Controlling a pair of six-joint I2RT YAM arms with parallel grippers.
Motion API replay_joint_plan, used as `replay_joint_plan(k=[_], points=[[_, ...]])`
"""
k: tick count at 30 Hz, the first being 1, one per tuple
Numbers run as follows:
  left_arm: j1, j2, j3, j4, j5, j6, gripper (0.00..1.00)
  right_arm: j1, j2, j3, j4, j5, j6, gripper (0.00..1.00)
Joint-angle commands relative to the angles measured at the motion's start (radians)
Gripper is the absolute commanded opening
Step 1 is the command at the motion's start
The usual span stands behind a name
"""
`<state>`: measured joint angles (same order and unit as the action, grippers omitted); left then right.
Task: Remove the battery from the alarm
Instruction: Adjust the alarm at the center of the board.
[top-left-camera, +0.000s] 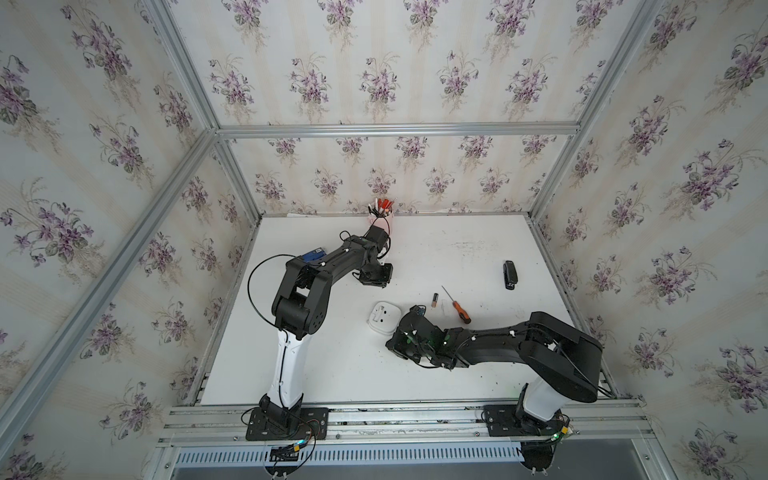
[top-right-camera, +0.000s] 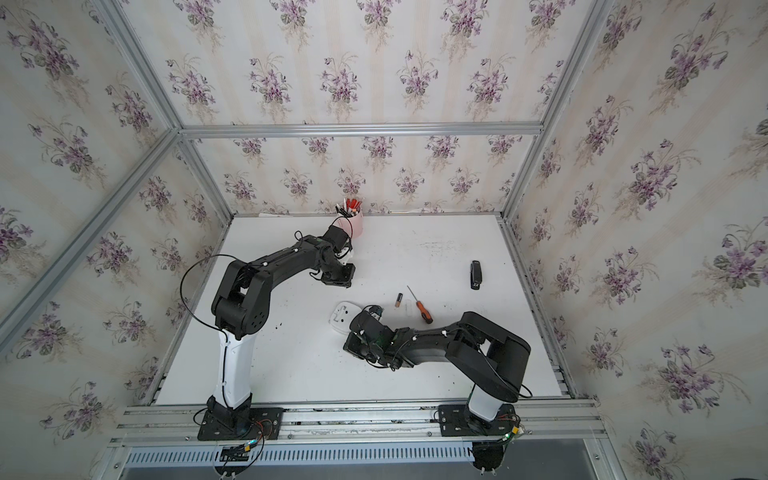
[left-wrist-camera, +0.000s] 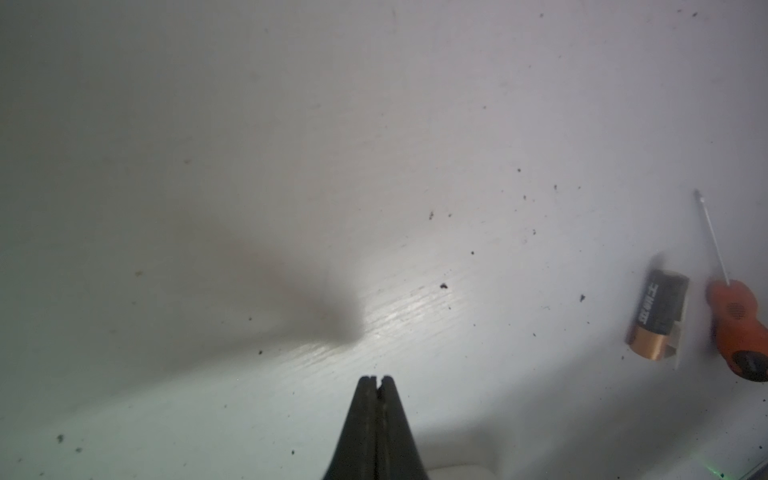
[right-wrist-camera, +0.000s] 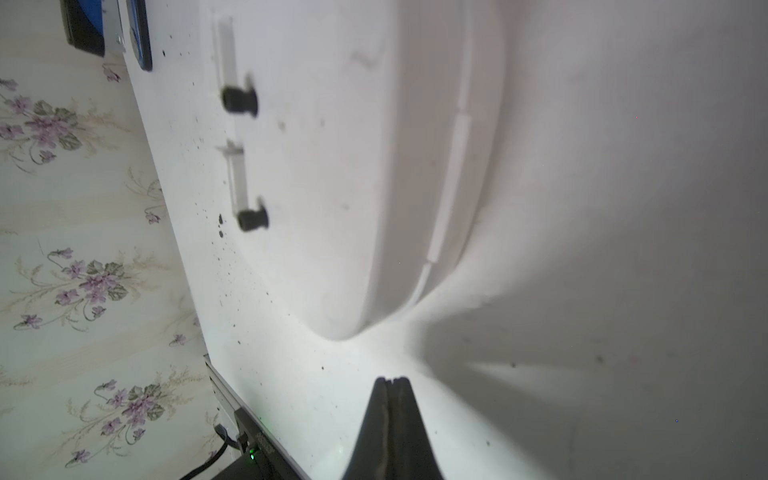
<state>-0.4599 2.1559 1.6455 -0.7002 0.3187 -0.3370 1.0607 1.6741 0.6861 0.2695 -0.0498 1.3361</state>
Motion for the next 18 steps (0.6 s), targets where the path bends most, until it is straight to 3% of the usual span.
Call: replay_joint_plan(k=[1, 18], points=[[-0.003, -0.025, -0.038, 0.034, 0.034, 0.011, 0.06, 0.000, -0.005, 0.014, 0.010, 0.078, 0.020, 0.00], [-0.002, -0.141, -0.256, 0.090, 0.003, 0.007, 0.05, -0.129, 0.038, 0.076, -0.060, 0.025, -0.066, 0.00]])
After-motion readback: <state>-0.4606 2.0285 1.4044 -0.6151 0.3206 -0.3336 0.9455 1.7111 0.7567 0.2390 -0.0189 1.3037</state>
